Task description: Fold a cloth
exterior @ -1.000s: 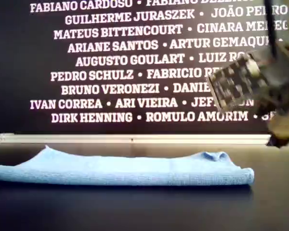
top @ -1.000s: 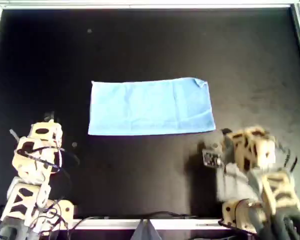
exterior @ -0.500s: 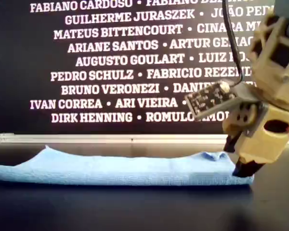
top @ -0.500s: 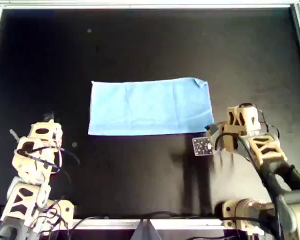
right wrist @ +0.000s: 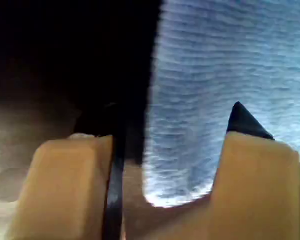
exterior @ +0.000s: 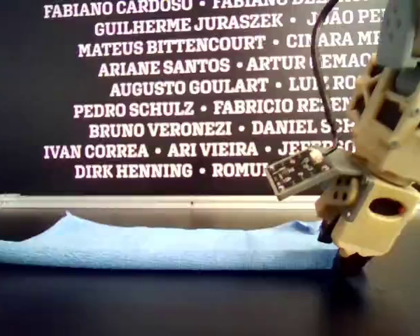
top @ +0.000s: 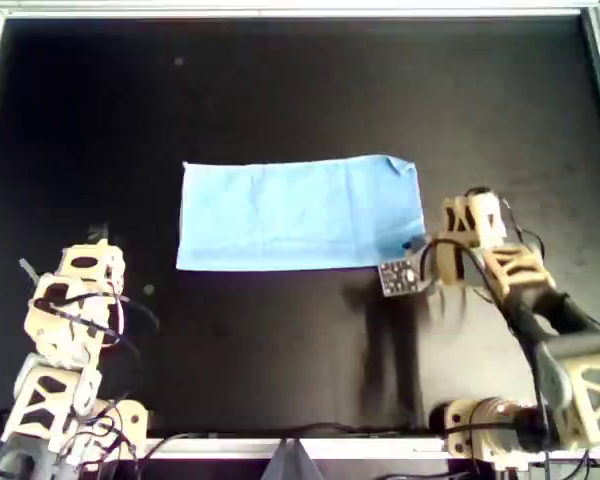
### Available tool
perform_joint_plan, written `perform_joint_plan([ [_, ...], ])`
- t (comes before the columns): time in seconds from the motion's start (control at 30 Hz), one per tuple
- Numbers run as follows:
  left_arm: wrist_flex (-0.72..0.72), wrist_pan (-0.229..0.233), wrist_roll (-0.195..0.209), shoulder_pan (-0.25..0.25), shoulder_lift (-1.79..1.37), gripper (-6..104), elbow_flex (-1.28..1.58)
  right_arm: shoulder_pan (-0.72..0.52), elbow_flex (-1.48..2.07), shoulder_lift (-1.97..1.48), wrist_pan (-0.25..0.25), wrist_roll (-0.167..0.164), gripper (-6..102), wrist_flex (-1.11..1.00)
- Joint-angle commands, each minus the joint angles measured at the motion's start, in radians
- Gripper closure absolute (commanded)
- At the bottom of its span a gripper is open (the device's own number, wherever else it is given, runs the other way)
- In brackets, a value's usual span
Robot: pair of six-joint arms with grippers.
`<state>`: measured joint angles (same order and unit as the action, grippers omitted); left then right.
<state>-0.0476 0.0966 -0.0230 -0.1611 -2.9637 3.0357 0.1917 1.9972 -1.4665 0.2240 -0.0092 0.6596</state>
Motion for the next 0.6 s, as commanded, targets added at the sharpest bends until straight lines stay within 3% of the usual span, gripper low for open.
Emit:
perform_joint_plan([
  [0.0,0.003,0.006,-0.006,0.025,-0.006,28,-0.014,-0.011,-0.098,0.008,-0.009,-0.006,13,0.000],
  [0.17,0.003,0.006,-0.006,0.025,-0.006,28,-0.014,-0.009,-0.104,0.061,-0.133,-0.009,13,0.000],
  [0.3,0.003,0.006,-0.006,0.025,-0.006,28,-0.014,-0.006,-0.103,0.067,-0.143,-0.009,16,0.000],
  [0.4,0.003,0.006,-0.006,0.025,-0.006,28,-0.014,-0.006,-0.103,0.061,-0.143,-0.006,28,0.000],
  [0.57,0.003,0.006,-0.006,0.025,-0.006,28,-0.014,-0.005,-0.104,0.044,-0.141,0.008,58,-0.002],
])
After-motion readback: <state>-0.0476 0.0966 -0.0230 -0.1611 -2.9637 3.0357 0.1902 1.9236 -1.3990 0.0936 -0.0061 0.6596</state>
